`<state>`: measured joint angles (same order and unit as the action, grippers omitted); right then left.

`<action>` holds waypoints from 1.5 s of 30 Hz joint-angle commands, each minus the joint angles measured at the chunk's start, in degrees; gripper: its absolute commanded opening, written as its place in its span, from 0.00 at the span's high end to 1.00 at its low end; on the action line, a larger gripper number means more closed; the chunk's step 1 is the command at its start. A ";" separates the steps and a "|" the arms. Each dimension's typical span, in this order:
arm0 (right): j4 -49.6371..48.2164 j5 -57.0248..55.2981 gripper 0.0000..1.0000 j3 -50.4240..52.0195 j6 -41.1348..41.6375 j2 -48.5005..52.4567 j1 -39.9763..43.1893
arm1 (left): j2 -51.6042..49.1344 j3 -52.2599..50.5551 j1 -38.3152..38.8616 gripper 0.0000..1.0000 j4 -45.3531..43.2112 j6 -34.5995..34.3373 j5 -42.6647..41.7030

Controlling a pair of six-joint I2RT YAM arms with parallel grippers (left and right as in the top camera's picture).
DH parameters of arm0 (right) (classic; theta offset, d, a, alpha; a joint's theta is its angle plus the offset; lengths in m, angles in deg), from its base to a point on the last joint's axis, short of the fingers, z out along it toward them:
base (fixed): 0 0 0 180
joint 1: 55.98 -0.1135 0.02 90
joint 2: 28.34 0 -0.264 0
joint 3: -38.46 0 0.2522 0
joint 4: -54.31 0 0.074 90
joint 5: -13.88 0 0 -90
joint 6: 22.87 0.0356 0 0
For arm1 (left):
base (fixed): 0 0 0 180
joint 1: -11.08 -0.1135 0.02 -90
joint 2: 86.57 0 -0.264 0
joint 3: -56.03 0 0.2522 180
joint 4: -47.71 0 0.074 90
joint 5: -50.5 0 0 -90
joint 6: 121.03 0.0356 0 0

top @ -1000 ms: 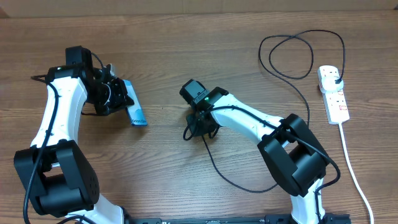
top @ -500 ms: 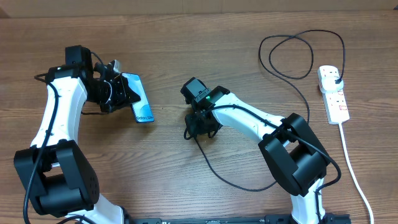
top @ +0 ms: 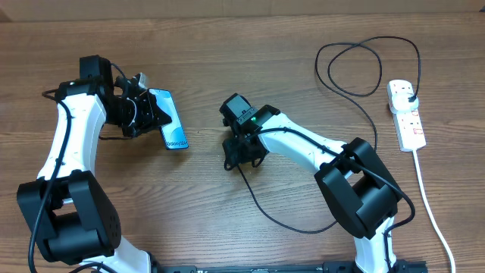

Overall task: Plug charger to phone and switch on socket
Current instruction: 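Lift the plug with the right gripper while the left raises the phone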

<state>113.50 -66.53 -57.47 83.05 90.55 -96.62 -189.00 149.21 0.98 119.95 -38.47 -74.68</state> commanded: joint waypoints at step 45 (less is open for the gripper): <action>-1.22 -13.77 0.94 0.81 3.13 2.10 -7.19 | 0.55 0.02 0.15 0.96 0.74 1.03 -2.29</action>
<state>112.28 -79.93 -57.19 86.22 91.01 -104.01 -189.00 149.21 0.98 120.58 -38.47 -74.68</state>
